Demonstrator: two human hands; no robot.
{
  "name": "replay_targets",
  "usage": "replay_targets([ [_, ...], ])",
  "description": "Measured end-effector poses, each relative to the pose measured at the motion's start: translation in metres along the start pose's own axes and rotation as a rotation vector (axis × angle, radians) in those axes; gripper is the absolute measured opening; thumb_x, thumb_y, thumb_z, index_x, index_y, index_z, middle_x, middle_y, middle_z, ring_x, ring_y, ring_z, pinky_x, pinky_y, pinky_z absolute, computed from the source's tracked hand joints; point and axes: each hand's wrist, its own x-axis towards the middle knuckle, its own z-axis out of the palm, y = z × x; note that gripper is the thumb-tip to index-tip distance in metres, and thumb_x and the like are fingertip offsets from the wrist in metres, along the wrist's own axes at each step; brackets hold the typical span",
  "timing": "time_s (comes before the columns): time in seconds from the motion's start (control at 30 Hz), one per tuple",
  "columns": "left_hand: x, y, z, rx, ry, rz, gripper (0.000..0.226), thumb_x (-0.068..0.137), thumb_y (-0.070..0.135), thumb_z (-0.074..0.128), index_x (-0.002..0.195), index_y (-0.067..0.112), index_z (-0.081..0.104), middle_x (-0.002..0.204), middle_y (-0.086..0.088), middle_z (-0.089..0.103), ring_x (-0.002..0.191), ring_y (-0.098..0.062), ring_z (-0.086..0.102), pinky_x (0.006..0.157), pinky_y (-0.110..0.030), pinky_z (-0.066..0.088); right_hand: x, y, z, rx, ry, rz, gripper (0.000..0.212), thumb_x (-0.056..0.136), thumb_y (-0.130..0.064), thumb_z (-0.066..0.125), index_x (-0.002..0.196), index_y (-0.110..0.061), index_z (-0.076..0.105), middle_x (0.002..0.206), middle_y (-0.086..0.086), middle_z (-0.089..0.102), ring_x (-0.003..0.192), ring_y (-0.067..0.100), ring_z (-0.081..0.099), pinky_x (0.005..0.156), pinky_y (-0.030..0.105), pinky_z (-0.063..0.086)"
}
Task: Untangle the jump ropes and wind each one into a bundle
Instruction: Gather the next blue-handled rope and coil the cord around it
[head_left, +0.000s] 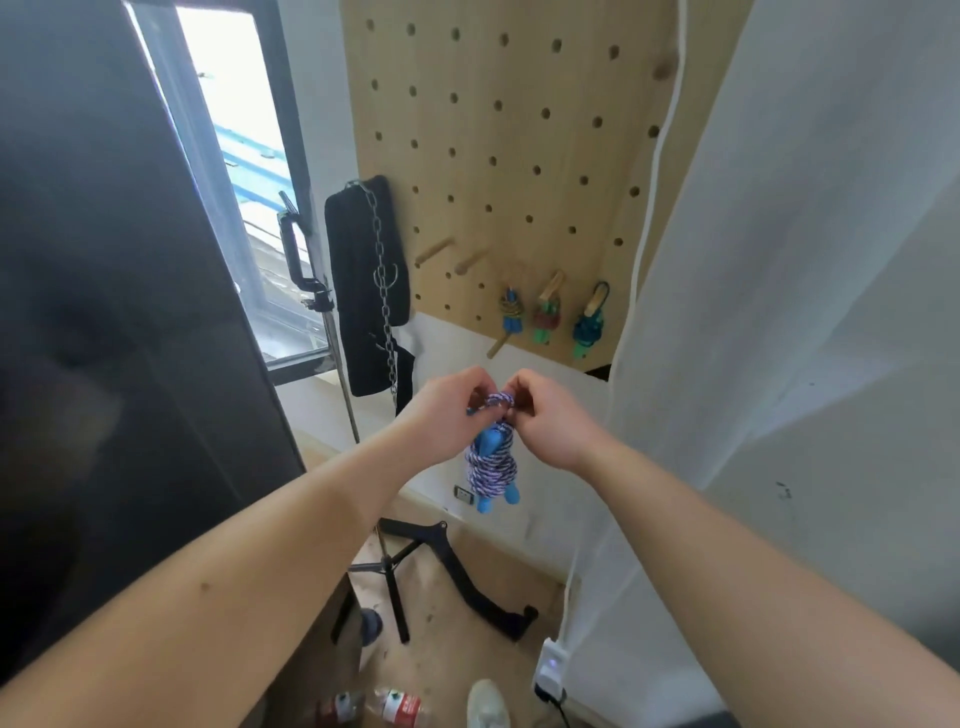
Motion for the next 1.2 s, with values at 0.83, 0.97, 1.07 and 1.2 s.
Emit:
replay_targets([
  [0.83, 0.252, -0.088, -0.056, -0.173, 0.276, -0.295, 0.013, 0.089, 0.027, 0.071, 0.101, 0.029, 0.069, 0.090, 0.011, 0.071, 0.084, -0.002, 0.067, 0.065, -0.014, 0.049, 0.304, 0.005, -0.042, 0.037, -0.026, -0.105, 0.010, 0.094, -0.023, 0.067, 0.102, -0.017, 0.066, 0.091, -0.002, 0.068, 0.083, 0.015, 0.065, 0.071, 0.033, 0.055],
  [0.97, 0.275, -0.100, -0.057, -0.011, 0.201, -0.307, 0.016, 0.091, 0.026, 0.068, 0.106, 0.026, 0.071, 0.095, 0.009, 0.071, 0.088, -0.008, 0.067, 0.077, -0.026, 0.057, 0.325, 0.013, -0.041, -0.081, 0.011, -0.071, 0.011, 0.089, -0.020, 0.072, 0.087, -0.021, 0.061, 0.080, -0.008, 0.064, 0.073, 0.011, 0.062, 0.057, 0.027, 0.044],
  [1.07, 0.290, -0.106, -0.059, 0.042, 0.130, -0.297, 0.019, 0.090, 0.032, 0.069, 0.109, 0.029, 0.073, 0.099, 0.009, 0.073, 0.091, -0.009, 0.068, 0.080, -0.029, 0.057, 0.334, 0.021, -0.040, -0.126, 0.027, -0.058, 0.015, 0.086, -0.014, 0.070, 0.077, -0.023, 0.061, 0.079, -0.007, 0.066, 0.078, 0.015, 0.063, 0.068, 0.034, 0.054],
  [1.2, 0.308, -0.103, -0.061, 0.080, 0.074, -0.291, 0.020, 0.090, 0.029, 0.067, 0.109, 0.027, 0.073, 0.100, 0.007, 0.074, 0.081, -0.005, 0.068, 0.067, -0.019, 0.052, 0.345, 0.024, -0.044, -0.191, 0.039, -0.079, 0.012, 0.086, -0.007, 0.065, 0.083, -0.018, 0.065, 0.082, -0.001, 0.068, 0.078, 0.019, 0.064, 0.071, 0.038, 0.056],
])
